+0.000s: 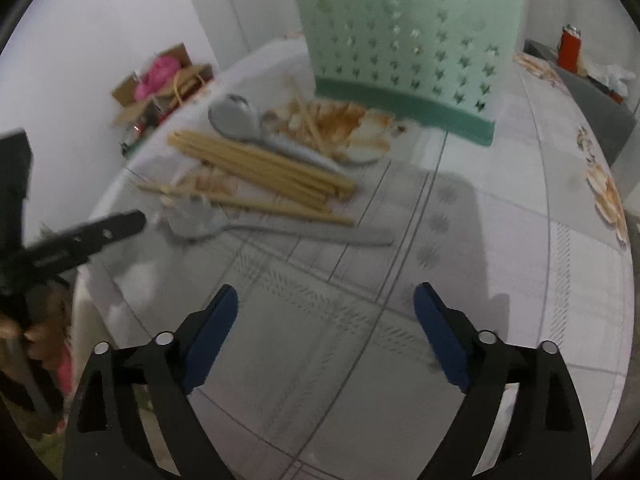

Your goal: Organize utensils

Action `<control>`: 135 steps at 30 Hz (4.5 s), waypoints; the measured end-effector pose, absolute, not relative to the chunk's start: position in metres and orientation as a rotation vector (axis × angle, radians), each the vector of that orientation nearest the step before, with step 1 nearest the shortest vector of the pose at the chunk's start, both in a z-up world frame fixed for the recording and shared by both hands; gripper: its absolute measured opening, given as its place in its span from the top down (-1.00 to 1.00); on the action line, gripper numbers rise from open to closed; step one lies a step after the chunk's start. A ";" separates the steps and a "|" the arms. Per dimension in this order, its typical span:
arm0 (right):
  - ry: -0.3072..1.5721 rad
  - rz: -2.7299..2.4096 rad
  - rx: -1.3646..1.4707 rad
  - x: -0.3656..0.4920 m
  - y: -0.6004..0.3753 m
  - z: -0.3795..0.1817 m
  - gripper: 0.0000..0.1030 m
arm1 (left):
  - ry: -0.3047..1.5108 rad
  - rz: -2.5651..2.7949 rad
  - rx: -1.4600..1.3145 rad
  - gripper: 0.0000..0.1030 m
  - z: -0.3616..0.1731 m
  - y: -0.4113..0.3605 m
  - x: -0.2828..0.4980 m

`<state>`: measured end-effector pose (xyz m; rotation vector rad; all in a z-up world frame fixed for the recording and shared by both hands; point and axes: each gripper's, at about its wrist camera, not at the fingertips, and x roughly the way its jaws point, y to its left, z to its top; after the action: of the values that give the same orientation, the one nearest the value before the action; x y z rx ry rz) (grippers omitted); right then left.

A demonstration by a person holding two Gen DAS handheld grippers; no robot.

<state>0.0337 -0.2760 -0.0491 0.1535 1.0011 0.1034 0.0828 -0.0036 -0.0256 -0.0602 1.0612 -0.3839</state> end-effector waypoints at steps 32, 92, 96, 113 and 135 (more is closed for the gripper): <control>1.027 0.021 0.033 0.050 -0.279 -0.059 -0.85 | 1.001 -0.206 0.192 -0.92 -0.038 -0.041 0.050; 0.786 0.306 0.034 0.103 -0.255 0.033 -0.03 | 1.018 -0.542 -0.210 0.88 -0.035 -0.002 0.072; 0.822 0.351 0.015 0.137 -0.223 0.022 0.11 | 1.002 -0.512 -0.226 0.88 -0.035 0.015 0.068; 0.894 0.248 -0.161 0.195 -0.163 -0.029 0.49 | 1.002 -0.549 -0.252 0.88 -0.041 0.028 0.068; 0.720 0.251 0.163 0.156 -0.254 0.037 0.98 | 0.818 -0.636 -0.266 0.98 0.013 0.035 0.056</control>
<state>0.1558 -0.2536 0.0366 0.1630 0.7197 0.2513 0.0559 0.0346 0.0125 -0.2662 0.8184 -0.6363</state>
